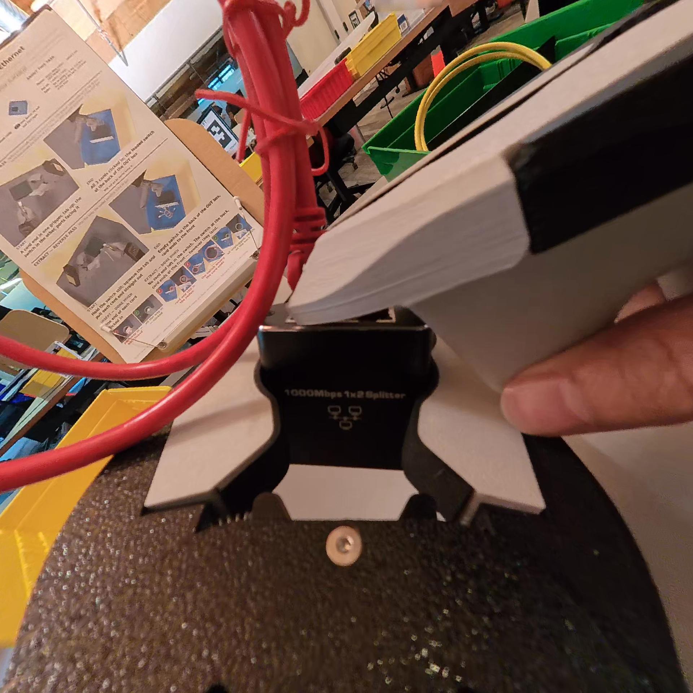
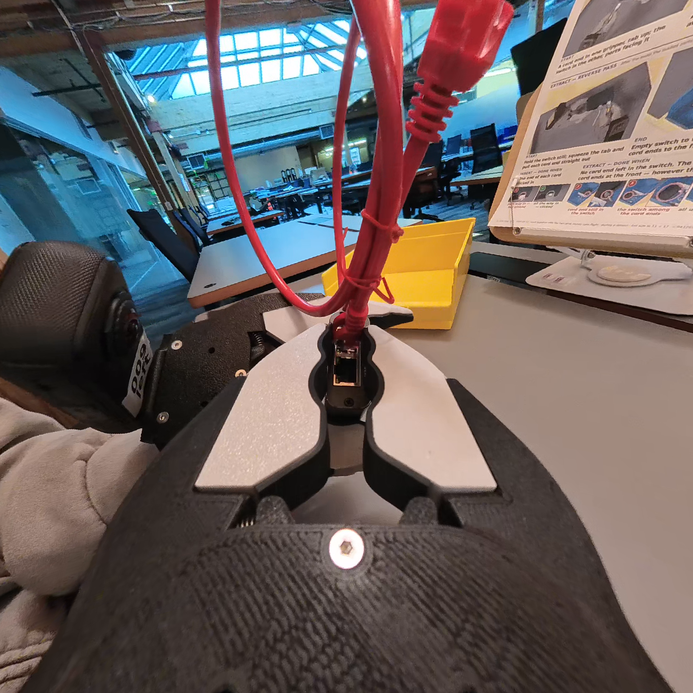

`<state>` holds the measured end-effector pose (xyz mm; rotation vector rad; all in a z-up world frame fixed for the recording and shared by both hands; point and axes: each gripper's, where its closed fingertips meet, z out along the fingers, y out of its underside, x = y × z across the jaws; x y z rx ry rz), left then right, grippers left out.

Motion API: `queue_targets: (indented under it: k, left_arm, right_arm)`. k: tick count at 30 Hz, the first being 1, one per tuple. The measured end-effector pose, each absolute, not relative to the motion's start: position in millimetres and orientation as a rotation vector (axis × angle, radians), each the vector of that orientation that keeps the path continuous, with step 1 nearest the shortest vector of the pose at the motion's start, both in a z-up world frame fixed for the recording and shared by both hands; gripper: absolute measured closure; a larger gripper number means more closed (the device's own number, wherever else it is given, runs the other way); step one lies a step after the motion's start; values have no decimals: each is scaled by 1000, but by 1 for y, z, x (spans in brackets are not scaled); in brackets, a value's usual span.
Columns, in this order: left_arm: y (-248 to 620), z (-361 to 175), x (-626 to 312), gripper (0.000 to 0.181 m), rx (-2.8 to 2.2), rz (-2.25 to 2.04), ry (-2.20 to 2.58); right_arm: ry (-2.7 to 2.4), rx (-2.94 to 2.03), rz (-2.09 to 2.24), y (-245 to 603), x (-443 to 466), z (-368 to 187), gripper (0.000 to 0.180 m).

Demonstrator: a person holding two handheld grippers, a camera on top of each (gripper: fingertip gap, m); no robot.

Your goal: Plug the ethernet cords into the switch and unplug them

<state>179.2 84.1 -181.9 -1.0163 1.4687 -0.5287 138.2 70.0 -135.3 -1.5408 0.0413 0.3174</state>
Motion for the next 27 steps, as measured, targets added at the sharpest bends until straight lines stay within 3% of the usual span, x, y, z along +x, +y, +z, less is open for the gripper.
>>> queue_targets:
  k: [27]
  left_arm:
    - [84,-194,184,106,-1021,-593,1433]
  right_arm:
    - [-3,-1573,266,73,136,-149,166]
